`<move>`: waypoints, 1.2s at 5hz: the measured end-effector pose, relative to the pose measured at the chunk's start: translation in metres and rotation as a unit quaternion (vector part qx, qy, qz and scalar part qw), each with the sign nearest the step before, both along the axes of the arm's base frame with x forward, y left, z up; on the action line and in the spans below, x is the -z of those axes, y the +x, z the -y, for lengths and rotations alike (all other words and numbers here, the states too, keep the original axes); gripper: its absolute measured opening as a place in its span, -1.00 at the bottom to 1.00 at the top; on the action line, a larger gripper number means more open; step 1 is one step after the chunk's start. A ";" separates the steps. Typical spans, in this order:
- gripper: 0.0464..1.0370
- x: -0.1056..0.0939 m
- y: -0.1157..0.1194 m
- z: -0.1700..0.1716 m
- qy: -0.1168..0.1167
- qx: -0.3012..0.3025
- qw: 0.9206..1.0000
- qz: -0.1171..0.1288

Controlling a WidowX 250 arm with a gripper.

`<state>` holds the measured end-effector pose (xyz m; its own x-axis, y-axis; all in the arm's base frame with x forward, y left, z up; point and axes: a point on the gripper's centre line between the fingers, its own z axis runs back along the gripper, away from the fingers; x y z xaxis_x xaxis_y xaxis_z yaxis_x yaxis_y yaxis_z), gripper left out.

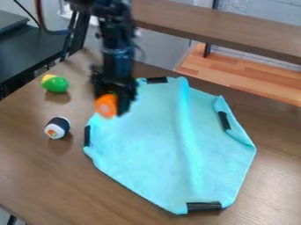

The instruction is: Put the orange figure on the bottom edge of the cloth

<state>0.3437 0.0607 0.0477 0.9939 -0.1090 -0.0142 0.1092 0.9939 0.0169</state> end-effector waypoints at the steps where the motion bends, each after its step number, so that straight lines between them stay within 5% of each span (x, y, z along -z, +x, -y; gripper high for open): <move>1: 0.36 -0.002 0.000 0.045 -0.002 0.059 0.998 -0.007; 3: 0.36 -0.012 0.004 0.126 0.008 0.111 0.994 -0.001; 6: 0.36 0.044 -0.011 0.150 0.060 0.171 0.983 -0.025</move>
<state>0.3324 -0.0888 0.0032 0.8975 -0.4304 -0.0961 0.4396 0.8905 0.1174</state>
